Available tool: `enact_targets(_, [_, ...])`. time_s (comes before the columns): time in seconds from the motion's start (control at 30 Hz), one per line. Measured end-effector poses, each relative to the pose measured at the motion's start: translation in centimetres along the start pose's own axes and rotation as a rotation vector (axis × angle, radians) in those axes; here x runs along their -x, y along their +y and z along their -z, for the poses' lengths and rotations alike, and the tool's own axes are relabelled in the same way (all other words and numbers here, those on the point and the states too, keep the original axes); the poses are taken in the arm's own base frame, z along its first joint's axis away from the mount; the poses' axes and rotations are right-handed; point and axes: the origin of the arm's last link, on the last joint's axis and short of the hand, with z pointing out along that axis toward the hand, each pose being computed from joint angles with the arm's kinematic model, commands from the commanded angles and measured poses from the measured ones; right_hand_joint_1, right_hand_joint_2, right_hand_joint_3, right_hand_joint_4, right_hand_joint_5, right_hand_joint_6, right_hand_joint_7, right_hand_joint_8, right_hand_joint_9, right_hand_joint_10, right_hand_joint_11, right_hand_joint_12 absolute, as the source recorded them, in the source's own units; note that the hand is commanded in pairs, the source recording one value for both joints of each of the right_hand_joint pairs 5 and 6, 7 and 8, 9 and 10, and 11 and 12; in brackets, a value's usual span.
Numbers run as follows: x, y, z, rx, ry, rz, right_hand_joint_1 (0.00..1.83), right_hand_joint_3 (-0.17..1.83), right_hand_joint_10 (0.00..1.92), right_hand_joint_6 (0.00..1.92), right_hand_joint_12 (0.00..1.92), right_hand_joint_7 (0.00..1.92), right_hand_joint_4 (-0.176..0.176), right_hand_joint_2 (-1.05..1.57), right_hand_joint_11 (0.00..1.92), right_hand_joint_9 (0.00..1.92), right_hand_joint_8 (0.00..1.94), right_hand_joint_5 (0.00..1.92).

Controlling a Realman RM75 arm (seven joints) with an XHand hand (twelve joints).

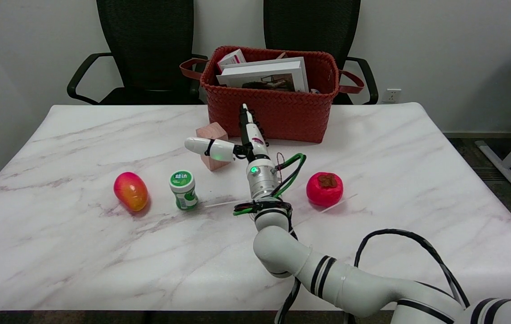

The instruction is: Pick up the wooden rectangular block.

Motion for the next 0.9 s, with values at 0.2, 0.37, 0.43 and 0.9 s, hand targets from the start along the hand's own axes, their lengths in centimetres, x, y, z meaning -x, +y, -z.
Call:
enact_targets(0.2, [0.3,0.5,-0.4,0.013,-0.015,-0.003,0.87,-0.1,0.19,0.0,0.0,0.15,0.0,0.37,0.0,0.19,0.15,0.0])
enact_targets(0.37, [0.5,0.9,-0.7,0.024,-0.026,-0.007,0.87,-0.1,0.2,0.0,0.0,0.16,0.0,0.37,0.0,0.2,0.16,0.0])
enact_targets(0.43, [0.6,1.0,-0.8,0.029,-0.03,-0.007,0.87,-0.1,0.19,0.0,0.0,0.15,0.0,0.38,0.0,0.19,0.15,0.0])
enact_targets(0.9, [1.0,2.0,-1.8,0.061,-0.061,-0.005,0.85,-0.09,0.17,0.0,0.0,0.14,0.0,0.4,0.0,0.17,0.14,0.0])
